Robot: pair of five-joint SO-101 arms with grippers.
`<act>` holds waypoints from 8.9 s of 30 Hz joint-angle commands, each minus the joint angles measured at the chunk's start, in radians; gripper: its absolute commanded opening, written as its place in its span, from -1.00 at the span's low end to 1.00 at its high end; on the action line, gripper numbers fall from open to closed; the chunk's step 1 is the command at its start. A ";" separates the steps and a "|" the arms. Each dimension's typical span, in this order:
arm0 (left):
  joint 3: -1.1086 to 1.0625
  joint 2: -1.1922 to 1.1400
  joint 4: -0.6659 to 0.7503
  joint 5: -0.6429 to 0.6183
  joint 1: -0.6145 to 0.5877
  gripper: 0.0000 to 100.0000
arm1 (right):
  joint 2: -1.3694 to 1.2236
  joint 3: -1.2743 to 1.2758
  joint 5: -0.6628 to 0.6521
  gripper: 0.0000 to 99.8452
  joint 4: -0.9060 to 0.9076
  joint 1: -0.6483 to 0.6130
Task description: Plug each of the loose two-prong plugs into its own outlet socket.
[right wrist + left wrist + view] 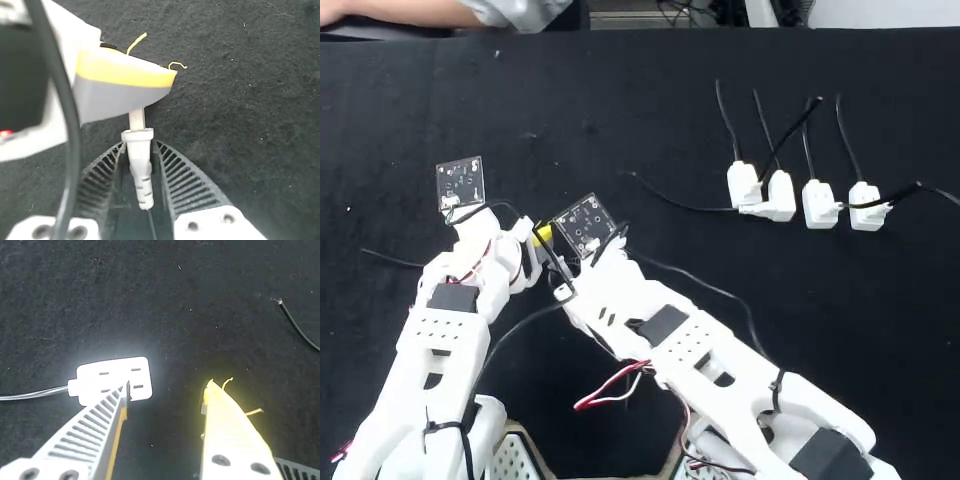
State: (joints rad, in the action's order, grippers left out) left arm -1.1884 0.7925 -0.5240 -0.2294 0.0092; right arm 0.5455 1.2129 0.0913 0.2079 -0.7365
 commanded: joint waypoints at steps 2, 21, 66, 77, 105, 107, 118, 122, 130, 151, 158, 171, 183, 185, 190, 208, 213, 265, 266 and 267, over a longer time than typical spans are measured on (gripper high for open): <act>0.021 0.005 0.014 0.003 0.013 -0.52 | 0.054 -0.015 0.005 -0.98 -0.012 -0.015; 0.028 0.005 0.015 0.003 0.015 -0.52 | 0.054 -0.015 0.011 -0.98 -0.012 -0.020; 0.041 0.006 -0.083 0.084 0.005 -0.52 | 0.065 -0.019 0.012 -0.98 -0.009 -0.048; 0.036 0.006 -0.083 0.094 0.002 -0.52 | 0.214 0.018 0.012 -0.98 0.055 -0.048; 0.041 0.006 -0.083 0.087 0.002 -0.52 | 0.317 0.077 0.011 -0.98 0.064 0.006; 0.041 0.011 -0.081 0.087 0.004 -0.52 | 0.317 0.077 0.011 -0.98 0.064 0.006; 0.039 0.006 -0.081 0.087 0.004 -0.52 | 0.323 0.070 0.012 -0.98 0.058 0.008; 0.039 0.006 -0.081 0.087 0.005 -0.52 | 0.323 0.068 0.012 -0.98 0.057 0.008; 0.031 0.005 -0.081 0.087 0.007 -0.52 | 0.323 0.053 0.012 -0.98 0.057 0.008; 0.019 0.005 -0.081 0.087 0.002 -0.52 | 0.323 0.042 0.130 -0.98 0.055 0.009; 0.015 0.005 -0.081 0.087 0.002 -0.52 | 0.323 0.038 0.138 -0.98 0.055 0.054; 0.030 0.015 0.031 0.087 -0.122 -0.52 | 0.314 0.053 0.031 -0.98 0.172 0.064; 0.312 -0.287 -0.193 0.095 -0.257 -0.52 | -0.004 -0.226 0.032 -0.98 0.338 0.149; 0.414 -0.446 -0.244 0.097 -0.259 -0.52 | -0.008 -0.228 0.032 -0.98 0.339 0.149; 0.641 -0.735 -0.330 0.092 -0.259 -0.52 | 0.005 -0.225 0.029 -0.98 0.345 0.150; 0.710 -0.654 -0.457 0.097 -0.263 -0.52 | 0.002 -0.228 0.032 -0.98 0.341 0.253; 0.710 -0.635 -0.453 0.098 -0.389 -0.52 | 0.001 -0.226 0.032 -0.98 0.342 0.253; 0.796 -0.829 -0.450 0.158 0.028 -0.52 | 0.005 -0.205 0.031 -0.98 0.339 0.253; 0.782 -0.815 -0.446 0.158 0.039 -0.52 | 0.005 -0.205 0.031 -0.98 0.339 0.253; 0.771 -0.802 -0.445 0.158 0.042 -0.52 | 0.005 -0.203 0.031 -0.98 0.339 0.253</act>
State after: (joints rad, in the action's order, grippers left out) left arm -0.4258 -0.0928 -0.9567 -0.0529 0.0031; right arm 0.5439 1.0549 0.1281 0.5501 -0.5002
